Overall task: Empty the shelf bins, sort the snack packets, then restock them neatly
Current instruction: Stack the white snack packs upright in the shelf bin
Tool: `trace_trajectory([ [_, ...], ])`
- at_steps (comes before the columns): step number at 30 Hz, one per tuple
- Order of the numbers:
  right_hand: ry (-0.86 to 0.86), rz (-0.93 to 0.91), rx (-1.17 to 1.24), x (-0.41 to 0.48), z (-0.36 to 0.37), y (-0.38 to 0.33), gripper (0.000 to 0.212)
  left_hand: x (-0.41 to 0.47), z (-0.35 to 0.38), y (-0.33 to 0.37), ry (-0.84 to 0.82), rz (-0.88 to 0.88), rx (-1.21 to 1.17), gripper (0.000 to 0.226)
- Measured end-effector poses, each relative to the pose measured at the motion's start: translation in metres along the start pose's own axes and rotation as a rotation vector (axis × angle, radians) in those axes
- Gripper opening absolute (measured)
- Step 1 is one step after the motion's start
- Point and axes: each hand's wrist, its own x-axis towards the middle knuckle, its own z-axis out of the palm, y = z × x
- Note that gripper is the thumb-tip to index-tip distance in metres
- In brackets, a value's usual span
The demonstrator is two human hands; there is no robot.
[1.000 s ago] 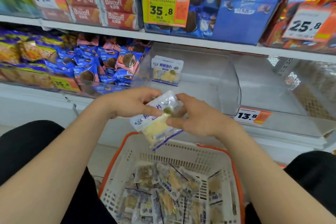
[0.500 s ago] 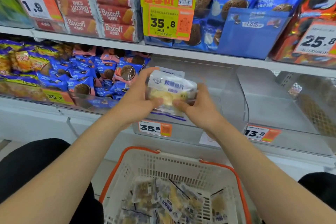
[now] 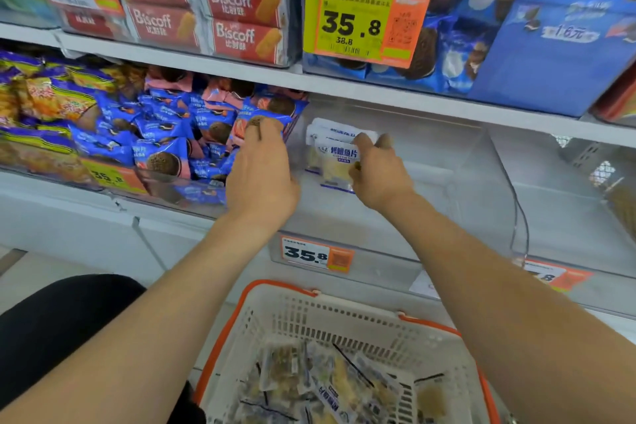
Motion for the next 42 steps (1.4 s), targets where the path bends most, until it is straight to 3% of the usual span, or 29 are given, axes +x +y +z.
trace_trajectory([
  [2, 0.035, 0.067, -0.111, 0.006, 0.006, -0.012, 0.055, 0.000, -0.001, 0.002, -0.025, -0.022, 0.031, 0.058],
  [6, 0.061, 0.173, -0.110, 0.010, 0.024, -0.028, 0.064, -0.002, 0.002, 0.003, -0.052, 0.048, 0.113, 0.059],
  [10, 0.069, 0.275, 0.053, 0.015, 0.040, -0.030, 0.078, -0.007, 0.008, 0.000, -0.004, 0.361, 0.376, 0.052],
  [13, 0.181, 0.303, 0.320, 0.019, 0.035, -0.029, 0.073, -0.009, 0.009, 0.001, -0.122, 0.636, 0.253, 0.035],
  [16, 0.157, 0.299, 0.382, 0.014, 0.028, -0.025, 0.063, -0.016, 0.012, 0.001, -0.311, 0.629, 0.100, 0.021],
  [19, 0.110, 0.276, 0.366, 0.012, 0.028, -0.019, 0.071, -0.020, 0.020, -0.001, -0.415, 0.590, 0.036, 0.018],
  [26, 0.006, 0.213, 0.079, 0.006, 0.019, -0.002, 0.085, -0.025, 0.019, 0.002, -0.465, 0.554, -0.039, 0.016],
  [28, 0.006, 0.161, 0.077, -0.005, 0.005, 0.003, 0.068, -0.029, 0.011, 0.003, -0.399, 0.528, -0.105, 0.011],
  [31, 0.230, -0.088, 0.166, -0.044, -0.026, 0.006, 0.021, -0.045, -0.011, 0.013, -0.325, 0.497, -0.199, 0.009],
  [34, 0.332, -0.353, 0.365, -0.117, -0.061, 0.004, 0.008, -0.073, -0.033, 0.024, -0.676, 0.463, -0.287, 0.010],
  [36, 0.122, -0.529, 0.354, -0.171, -0.075, 0.009, 0.009, -0.094, -0.028, 0.025, -0.965, 0.517, -0.143, 0.012],
  [38, -0.287, -0.616, 0.069, -0.209, -0.066, 0.027, 0.014, -0.116, -0.004, 0.023, -1.174, 0.527, 0.083, 0.010],
  [40, -0.663, -0.572, -0.274, -0.227, -0.037, 0.047, 0.024, -0.138, 0.031, 0.021, -1.316, 0.486, 0.271, 0.014],
  [42, -0.854, -0.476, -0.455, -0.232, 0.005, 0.071, 0.031, -0.155, 0.068, 0.019, -1.380, 0.442, 0.324, 0.021],
])
